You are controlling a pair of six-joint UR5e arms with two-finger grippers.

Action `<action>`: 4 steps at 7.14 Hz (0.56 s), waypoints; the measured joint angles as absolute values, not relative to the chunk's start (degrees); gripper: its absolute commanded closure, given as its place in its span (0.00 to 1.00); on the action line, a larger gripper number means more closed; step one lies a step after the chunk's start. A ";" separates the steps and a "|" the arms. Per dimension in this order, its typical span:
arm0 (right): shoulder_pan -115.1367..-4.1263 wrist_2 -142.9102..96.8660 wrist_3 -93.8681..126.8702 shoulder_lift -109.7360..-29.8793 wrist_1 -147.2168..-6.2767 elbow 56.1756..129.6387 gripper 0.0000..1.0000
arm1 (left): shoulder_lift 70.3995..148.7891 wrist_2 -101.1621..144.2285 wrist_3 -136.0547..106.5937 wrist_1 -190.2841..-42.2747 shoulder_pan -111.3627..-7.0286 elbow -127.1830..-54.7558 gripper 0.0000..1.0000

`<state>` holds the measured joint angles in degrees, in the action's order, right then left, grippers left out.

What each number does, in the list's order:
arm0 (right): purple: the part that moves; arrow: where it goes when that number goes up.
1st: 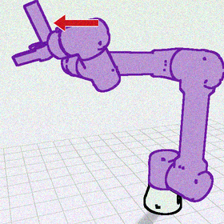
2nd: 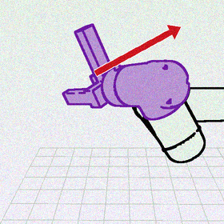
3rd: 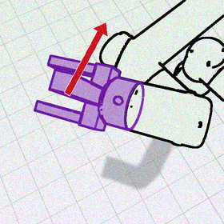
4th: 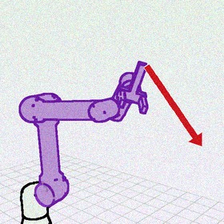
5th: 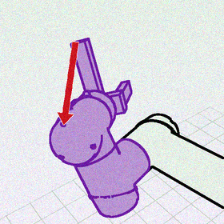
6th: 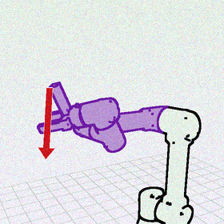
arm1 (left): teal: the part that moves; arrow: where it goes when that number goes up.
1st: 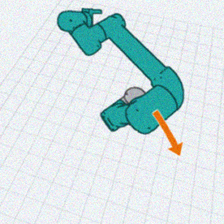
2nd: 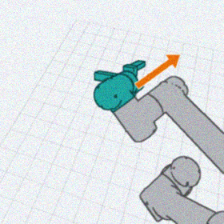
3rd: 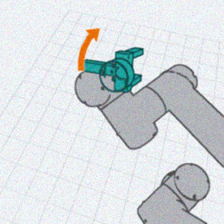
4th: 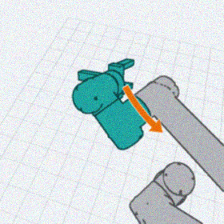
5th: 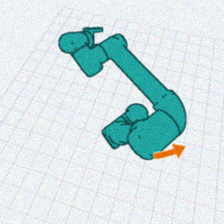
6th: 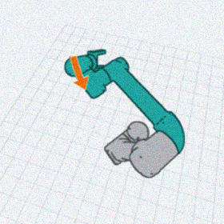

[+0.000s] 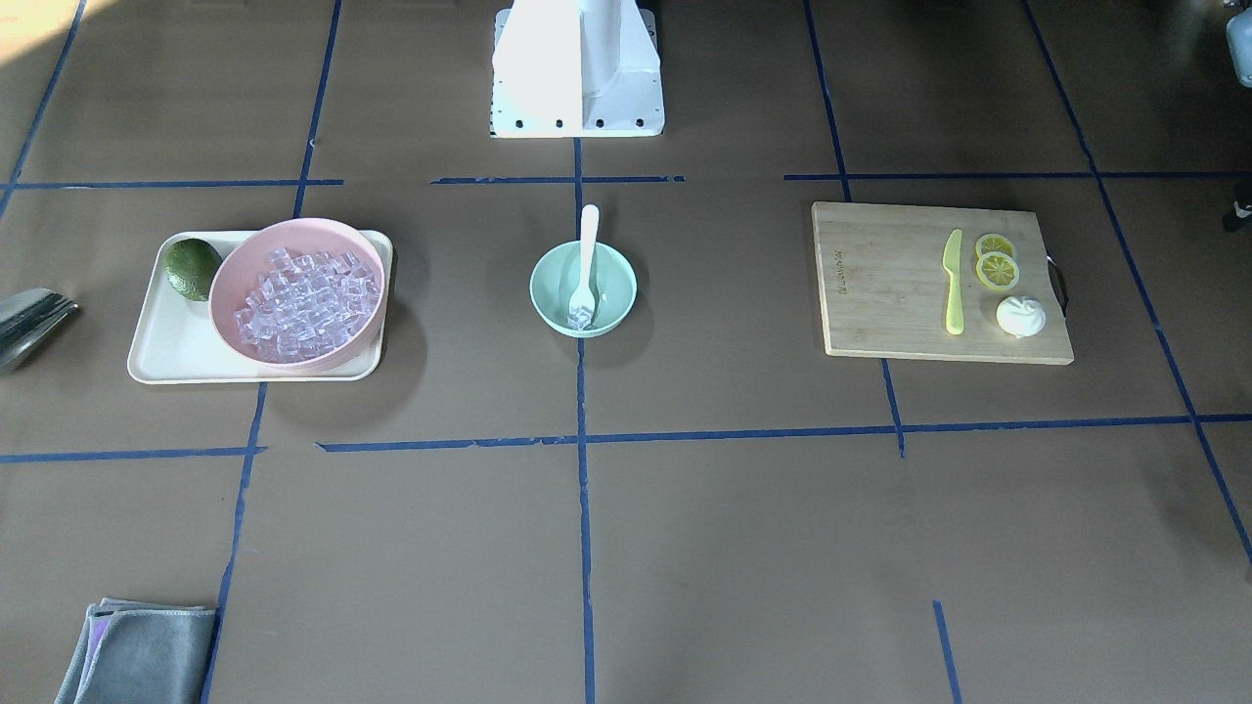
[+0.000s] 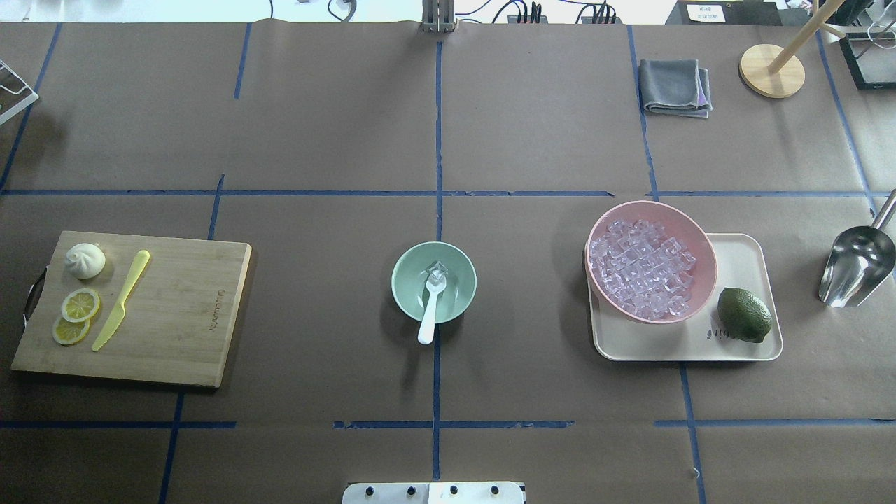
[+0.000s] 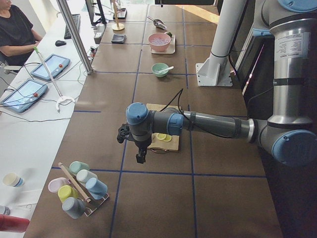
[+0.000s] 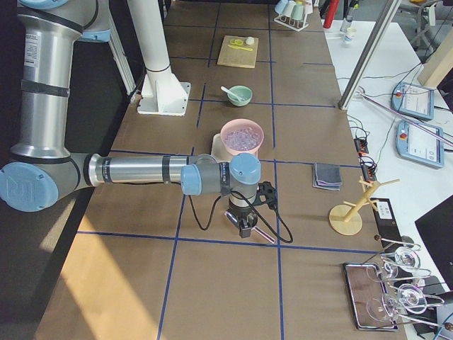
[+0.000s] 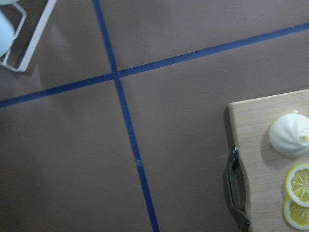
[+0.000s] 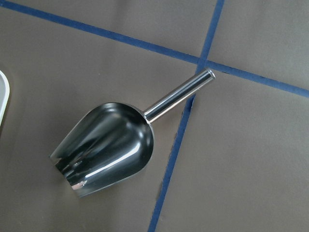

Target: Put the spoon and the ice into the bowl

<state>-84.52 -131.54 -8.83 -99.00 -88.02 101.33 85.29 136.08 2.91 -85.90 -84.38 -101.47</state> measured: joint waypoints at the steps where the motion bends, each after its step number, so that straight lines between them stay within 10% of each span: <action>1: -84.87 -131.36 -9.71 -98.85 -88.94 101.06 0.01 | 85.12 137.85 2.96 -84.94 -84.79 -101.29 0.00; 4: -85.02 -131.03 -10.18 -97.41 -89.45 99.07 0.01 | 82.78 139.18 3.01 -85.06 -84.97 -101.24 0.00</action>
<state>-85.02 -131.03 -10.18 -97.41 -89.45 99.07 82.78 139.18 3.01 -85.06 -84.97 -101.24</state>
